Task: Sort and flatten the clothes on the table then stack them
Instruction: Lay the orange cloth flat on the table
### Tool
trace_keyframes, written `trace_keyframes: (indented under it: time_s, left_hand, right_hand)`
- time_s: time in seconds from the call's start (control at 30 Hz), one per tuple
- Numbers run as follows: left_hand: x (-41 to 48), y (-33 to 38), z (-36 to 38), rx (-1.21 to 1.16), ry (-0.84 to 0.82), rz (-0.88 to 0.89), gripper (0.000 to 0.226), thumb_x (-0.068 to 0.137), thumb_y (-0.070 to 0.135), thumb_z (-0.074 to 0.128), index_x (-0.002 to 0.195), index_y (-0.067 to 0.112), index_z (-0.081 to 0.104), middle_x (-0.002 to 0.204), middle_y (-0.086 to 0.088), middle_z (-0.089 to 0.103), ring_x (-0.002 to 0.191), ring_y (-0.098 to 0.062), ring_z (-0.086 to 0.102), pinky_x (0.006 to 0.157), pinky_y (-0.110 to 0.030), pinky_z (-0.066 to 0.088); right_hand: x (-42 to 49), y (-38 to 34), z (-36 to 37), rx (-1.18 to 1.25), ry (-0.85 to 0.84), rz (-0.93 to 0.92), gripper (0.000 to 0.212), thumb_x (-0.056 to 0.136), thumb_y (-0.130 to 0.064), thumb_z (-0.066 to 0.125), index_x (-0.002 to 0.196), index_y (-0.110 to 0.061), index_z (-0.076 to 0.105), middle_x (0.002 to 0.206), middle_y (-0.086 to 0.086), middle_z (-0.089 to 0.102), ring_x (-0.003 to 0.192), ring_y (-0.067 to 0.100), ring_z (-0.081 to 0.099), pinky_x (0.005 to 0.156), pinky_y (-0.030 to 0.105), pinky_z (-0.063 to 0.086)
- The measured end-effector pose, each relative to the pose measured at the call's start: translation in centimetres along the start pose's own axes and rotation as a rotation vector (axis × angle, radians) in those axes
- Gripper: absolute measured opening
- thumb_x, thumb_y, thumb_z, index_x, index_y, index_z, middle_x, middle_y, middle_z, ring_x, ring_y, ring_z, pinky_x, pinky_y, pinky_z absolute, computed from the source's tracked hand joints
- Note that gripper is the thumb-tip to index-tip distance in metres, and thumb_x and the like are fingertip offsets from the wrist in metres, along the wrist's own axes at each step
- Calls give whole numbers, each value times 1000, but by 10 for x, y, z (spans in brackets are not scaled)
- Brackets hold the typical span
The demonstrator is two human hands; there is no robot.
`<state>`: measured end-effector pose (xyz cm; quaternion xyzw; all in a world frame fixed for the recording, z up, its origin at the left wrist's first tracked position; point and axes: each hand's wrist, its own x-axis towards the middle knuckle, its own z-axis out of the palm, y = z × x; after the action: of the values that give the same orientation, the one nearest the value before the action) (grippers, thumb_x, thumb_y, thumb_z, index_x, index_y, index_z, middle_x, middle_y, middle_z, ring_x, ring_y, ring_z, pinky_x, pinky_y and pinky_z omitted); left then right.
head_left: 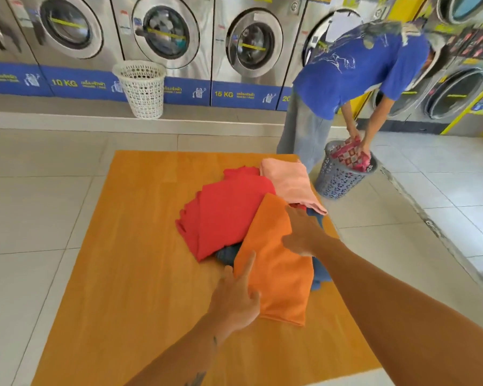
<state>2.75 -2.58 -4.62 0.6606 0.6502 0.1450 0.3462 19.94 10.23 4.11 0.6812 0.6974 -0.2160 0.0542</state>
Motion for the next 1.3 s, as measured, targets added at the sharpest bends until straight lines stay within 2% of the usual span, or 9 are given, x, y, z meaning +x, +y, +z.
trace_keyframes:
  time_s: [0.1, 0.27, 0.47, 0.63, 0.73, 0.9, 1.03, 1.13, 1.3]
  left_hand:
    - [4, 5, -3, -159, -91, -45, 87, 86, 37, 52, 141, 66, -9, 128, -20, 51, 80, -21, 59, 73, -36, 51]
    - [2, 16, -2, -341, -91, -130, 92, 84, 21, 56, 146, 62, 2, 60, -3, 53, 48, -14, 50, 51, -38, 50]
    - [-3, 35, 9, -428, 75, -211, 93, 83, 14, 61, 148, 57, 11, 87, -12, 65, 55, -15, 54, 53, -37, 51]
    - [-9, 51, 14, -500, 138, -238, 88, 81, -2, 51, 151, 44, 23, 80, 4, 58, 58, -13, 55, 50, -31, 48]
    - [-10, 56, 10, -488, 155, -237, 85, 81, -2, 50, 151, 40, 27, 94, 26, 49, 65, -1, 58, 63, -24, 53]
    - [-14, 55, -14, -504, 212, -211, 75, 79, -3, 50, 144, 34, 45, 113, 11, 57, 65, 3, 59, 59, -14, 47]
    - [-11, 32, -32, -559, 256, -172, 63, 81, 1, 54, 127, 44, 58, 121, 3, 58, 74, -2, 61, 62, -14, 47]
    - [-6, 10, -50, -589, 284, -155, 57, 85, 8, 56, 119, 54, 60, 123, 7, 53, 99, -7, 60, 83, -20, 52]
    - [6, -28, -96, -659, 378, -128, 48, 91, 8, 54, 119, 47, 64, 133, 12, 51, 106, 1, 57, 87, -18, 51]
  right_hand:
    - [8, 6, -4, -59, 11, -70, 92, 82, -18, 59, 156, -22, 5, 153, 8, 26, 135, 41, 30, 93, 43, 38]
    - [15, 16, -9, -2, -53, -140, 97, 81, -17, 60, 156, -18, -2, 160, 8, 18, 142, 38, 26, 103, 45, 41]
    - [39, 34, -2, 77, -99, -205, 105, 76, -31, 60, 155, -25, -10, 145, 12, 39, 126, 40, 46, 94, 50, 48]
    - [22, 24, -7, 13, -93, -238, 61, 94, -25, 50, 145, 0, 29, 138, 20, 50, 122, 42, 49, 90, 37, 43]
    - [32, 36, -9, 64, -104, -246, 64, 86, -32, 61, 143, -11, 38, 136, 10, 53, 117, 32, 54, 87, 38, 46]
    - [25, 38, -10, 223, -54, -349, 38, 79, -17, 66, 115, -9, 58, 101, 5, 61, 92, 30, 58, 73, 45, 46]
    - [17, 33, -6, 186, -82, -308, 71, 85, -20, 64, 147, -10, 32, 136, 15, 51, 116, 32, 53, 93, 41, 46]
    - [9, 24, -1, 190, -20, -285, 83, 89, -20, 59, 155, -24, 9, 133, 19, 53, 111, 35, 58, 92, 43, 48]
    - [1, -4, 18, 359, 199, -335, 97, 85, -4, 55, 148, -56, 2, 102, 26, 66, 66, 30, 61, 60, 37, 52]
